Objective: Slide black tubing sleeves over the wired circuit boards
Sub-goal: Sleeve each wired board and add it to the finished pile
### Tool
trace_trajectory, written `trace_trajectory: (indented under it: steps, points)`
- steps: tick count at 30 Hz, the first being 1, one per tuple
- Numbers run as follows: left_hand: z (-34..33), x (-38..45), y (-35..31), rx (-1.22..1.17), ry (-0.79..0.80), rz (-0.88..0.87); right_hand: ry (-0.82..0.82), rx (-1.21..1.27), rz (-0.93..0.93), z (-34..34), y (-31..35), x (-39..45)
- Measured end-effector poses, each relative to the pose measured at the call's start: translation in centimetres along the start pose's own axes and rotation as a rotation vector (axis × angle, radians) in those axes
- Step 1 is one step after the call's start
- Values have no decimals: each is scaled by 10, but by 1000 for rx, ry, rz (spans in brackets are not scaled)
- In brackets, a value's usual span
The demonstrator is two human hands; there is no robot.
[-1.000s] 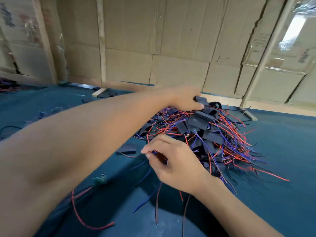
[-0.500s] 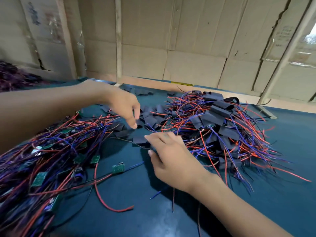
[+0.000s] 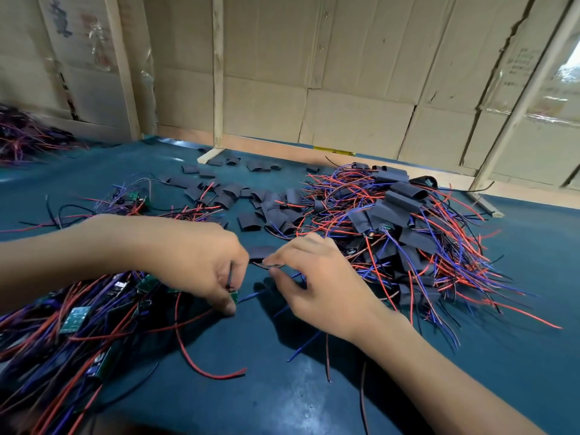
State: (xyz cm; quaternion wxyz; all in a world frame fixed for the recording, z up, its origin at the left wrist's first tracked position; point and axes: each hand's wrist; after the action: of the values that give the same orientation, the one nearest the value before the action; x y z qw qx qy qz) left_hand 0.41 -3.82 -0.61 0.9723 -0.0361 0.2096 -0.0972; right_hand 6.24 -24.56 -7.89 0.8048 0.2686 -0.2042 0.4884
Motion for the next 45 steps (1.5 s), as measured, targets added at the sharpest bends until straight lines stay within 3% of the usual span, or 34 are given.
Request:
trace_trajectory:
  steps: [4,6,8,10,12,15,20,21,23,25,27,37,45]
  points:
    - [20,-16,0,-260,-242,10,-304,189,-146,5,3,2]
    - [35,-22,1,-532,-486,13,-453,339,-300,10,5,4]
    - [47,-22,-1,-940,-681,-66,-468,485,-407,15,4,6]
    - [51,-18,-9,-1248,-681,-167,-390,707,-463,15,5,7]
    - [45,-7,-24,-1337,-586,-222,-369,911,-490,16,10,11]
    - [25,14,-43,-1218,-549,-216,-374,1087,-484,22,7,15]
    - [23,32,-36,-1268,-458,-233,-332,1285,-600,36,-6,13]
    - [25,36,-28,-1137,-505,-195,-345,1293,-616,37,-7,14]
    - [31,46,-2,-603,-614,-66,-360,1296,-620,43,-8,15]
    - [32,51,20,-149,-431,111,-356,1330,-592,51,-10,16]
    - [27,55,34,17,-221,247,-334,1394,-561,57,-10,16]
    - [29,57,43,170,-68,313,-269,1605,-553,66,-13,12]
    - [43,64,54,20,17,324,-293,1638,-532,79,-26,9]
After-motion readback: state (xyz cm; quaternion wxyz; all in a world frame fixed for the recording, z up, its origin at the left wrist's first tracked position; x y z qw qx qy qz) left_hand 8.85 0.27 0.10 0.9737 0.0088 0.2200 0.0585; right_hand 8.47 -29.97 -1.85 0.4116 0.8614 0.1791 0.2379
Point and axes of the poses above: each hand's wrist, its own x-axis towards the middle knuckle, its own z-axis out of the back of the hand, y = z × x, and after that the axes turned 1 degree about z, right-handed
